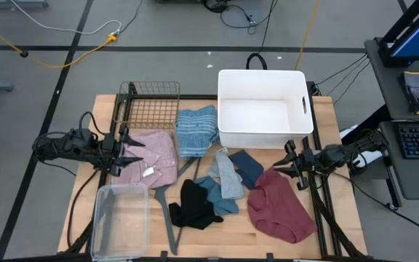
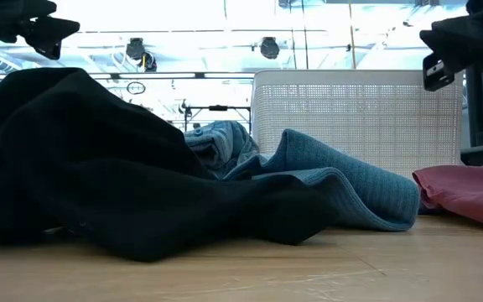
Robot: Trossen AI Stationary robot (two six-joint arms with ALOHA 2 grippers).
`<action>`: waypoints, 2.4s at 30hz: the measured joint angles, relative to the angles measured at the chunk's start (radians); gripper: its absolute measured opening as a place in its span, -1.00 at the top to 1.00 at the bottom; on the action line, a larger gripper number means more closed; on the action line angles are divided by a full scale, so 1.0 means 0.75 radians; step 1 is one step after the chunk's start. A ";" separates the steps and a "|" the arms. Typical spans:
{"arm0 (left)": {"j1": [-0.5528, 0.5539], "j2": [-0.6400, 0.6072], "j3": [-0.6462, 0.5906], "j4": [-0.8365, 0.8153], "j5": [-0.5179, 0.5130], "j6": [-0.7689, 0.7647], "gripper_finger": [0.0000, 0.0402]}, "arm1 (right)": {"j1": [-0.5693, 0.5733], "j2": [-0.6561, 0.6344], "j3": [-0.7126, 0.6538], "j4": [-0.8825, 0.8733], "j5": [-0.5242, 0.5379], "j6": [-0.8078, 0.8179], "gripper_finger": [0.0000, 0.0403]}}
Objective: Pick & Place Cloths
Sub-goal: Put the red undergarment into the gold wire basket
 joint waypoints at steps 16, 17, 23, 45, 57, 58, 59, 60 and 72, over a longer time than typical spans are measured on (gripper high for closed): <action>0.000 0.000 0.000 0.000 0.000 0.000 -0.12 | 0.000 0.000 0.000 0.217 0.200 0.280 0.67; 0.000 0.000 0.000 0.000 0.000 0.000 -0.12 | 0.000 0.000 0.000 0.218 0.235 0.275 0.67; 0.000 0.000 0.000 0.009 -0.017 0.065 -0.12 | 0.000 0.000 0.000 0.257 0.348 0.316 0.67; 0.000 0.000 0.000 0.518 -0.172 0.034 -0.12 | 0.000 -0.001 0.000 0.328 0.347 0.354 0.67; 0.000 0.000 0.000 0.424 -0.174 -0.051 -0.12 | -0.001 0.000 0.000 0.336 0.274 0.384 0.67; 0.000 0.000 0.000 0.388 -0.181 -0.099 -0.12 | -0.001 0.000 0.000 0.338 0.275 0.384 0.67; 0.000 0.006 0.000 0.348 -0.190 -0.148 -0.12 | -0.001 0.000 0.000 0.339 0.275 0.384 0.67; 0.000 0.020 0.000 0.307 -0.197 -0.196 -0.12 | -0.001 0.000 0.000 0.339 0.275 0.384 0.67; 0.000 0.345 -0.001 0.130 -0.197 -0.562 -0.12 | -0.001 -0.001 0.000 0.360 0.277 0.380 0.67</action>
